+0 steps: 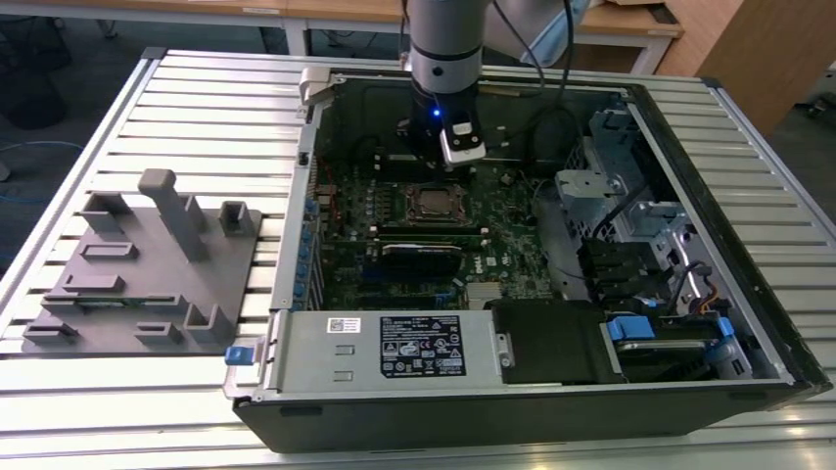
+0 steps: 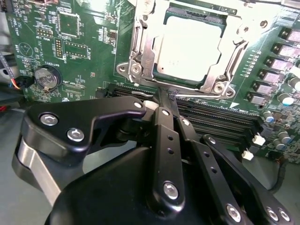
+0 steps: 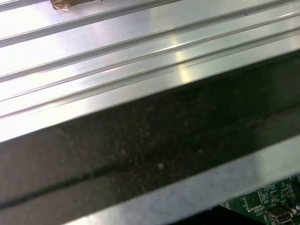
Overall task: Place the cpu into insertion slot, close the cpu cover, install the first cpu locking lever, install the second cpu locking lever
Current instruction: 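Install the first cpu locking lever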
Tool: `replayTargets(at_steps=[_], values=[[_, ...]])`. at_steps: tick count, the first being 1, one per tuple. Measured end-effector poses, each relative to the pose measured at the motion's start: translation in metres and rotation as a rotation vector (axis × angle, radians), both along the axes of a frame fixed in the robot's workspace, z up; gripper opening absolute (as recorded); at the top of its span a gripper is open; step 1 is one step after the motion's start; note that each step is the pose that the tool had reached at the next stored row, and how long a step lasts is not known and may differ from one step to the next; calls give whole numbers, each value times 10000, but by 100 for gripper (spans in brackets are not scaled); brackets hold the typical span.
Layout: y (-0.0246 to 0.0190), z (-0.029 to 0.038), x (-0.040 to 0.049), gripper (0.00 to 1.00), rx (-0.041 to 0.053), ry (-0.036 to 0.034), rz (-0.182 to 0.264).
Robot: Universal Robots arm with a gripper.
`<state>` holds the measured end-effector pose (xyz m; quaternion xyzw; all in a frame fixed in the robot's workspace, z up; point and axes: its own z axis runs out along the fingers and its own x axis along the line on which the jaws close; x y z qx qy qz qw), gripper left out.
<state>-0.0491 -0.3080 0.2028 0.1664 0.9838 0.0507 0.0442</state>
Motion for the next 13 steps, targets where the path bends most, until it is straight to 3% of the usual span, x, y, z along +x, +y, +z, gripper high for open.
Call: replayTargets(at_steps=[8, 13], values=[[0, -21, -5, 10, 0, -479, 0], [0, -21, -8, 10, 2, -533, 0]])
